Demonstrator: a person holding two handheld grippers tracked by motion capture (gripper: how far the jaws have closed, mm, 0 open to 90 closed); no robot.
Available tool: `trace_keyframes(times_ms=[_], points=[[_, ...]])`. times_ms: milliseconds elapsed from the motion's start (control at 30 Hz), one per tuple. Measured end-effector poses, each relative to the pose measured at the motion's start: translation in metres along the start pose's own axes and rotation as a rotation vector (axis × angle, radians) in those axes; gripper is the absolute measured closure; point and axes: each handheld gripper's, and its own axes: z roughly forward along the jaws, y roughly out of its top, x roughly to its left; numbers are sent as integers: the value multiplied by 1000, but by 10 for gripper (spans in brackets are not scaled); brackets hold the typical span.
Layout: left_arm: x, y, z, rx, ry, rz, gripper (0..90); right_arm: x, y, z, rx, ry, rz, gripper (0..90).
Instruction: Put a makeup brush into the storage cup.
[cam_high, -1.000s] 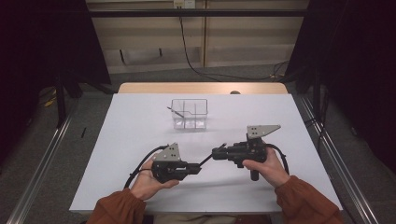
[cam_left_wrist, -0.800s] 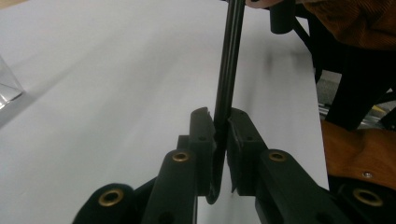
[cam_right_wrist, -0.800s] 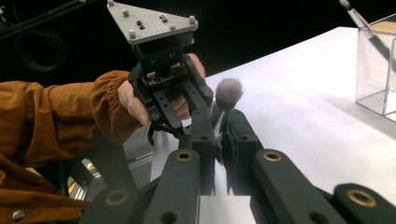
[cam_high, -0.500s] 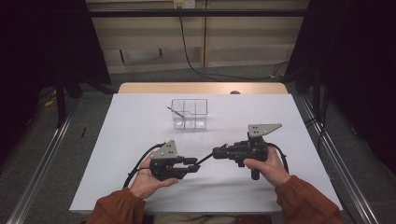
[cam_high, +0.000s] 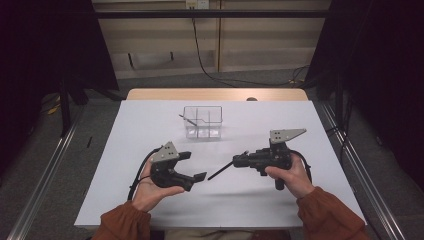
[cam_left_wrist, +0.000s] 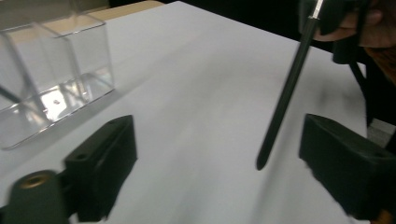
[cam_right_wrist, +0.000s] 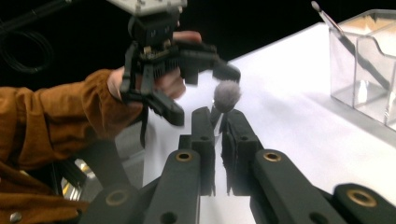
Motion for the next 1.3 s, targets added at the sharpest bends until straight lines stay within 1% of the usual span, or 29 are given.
trace_keyframes(times_ms=[67,100,167,233,300,367,567,667,733,867,1000,1033,1067,1167,1233,1300], points=[[2,0,-2,-7,-9,-3,45,0,1,-2,5,-4,-2,840],[2,0,-3,-15,-14,11,31,0,2,-2,13,-12,-5,840],[2,1,-5,-24,-15,19,24,1,4,-4,23,-16,-14,840],[2,1,-5,-21,-2,23,24,1,6,-5,40,-23,-18,840],[2,1,-6,-27,-3,26,23,1,9,-6,74,-17,-7,840],[2,1,-6,-28,10,24,22,0,11,-7,82,-10,0,840],[1,2,-7,-23,38,66,22,2,21,-10,99,-8,-18,840],[1,2,-7,-24,50,76,23,2,27,-9,129,-8,-17,840],[1,2,-7,-23,52,74,22,1,30,-8,145,-1,-4,841],[1,2,-6,-23,37,70,23,0,34,-5,190,1,1,840],[-1,3,-5,-48,30,85,23,-1,41,-2,241,1,7,841],[-2,3,-4,-49,22,81,23,-1,42,-1,254,-2,6,840],[-3,4,-4,-42,20,85,23,-1,44,0,268,-6,1,841],[-4,4,-1,-41,8,80,27,-1,50,3,299,-8,1,840],[-4,5,0,-39,4,90,25,-2,53,5,326,-7,0,840],[-4,6,1,-37,-11,77,26,-2,55,7,347,-11,-4,840]])
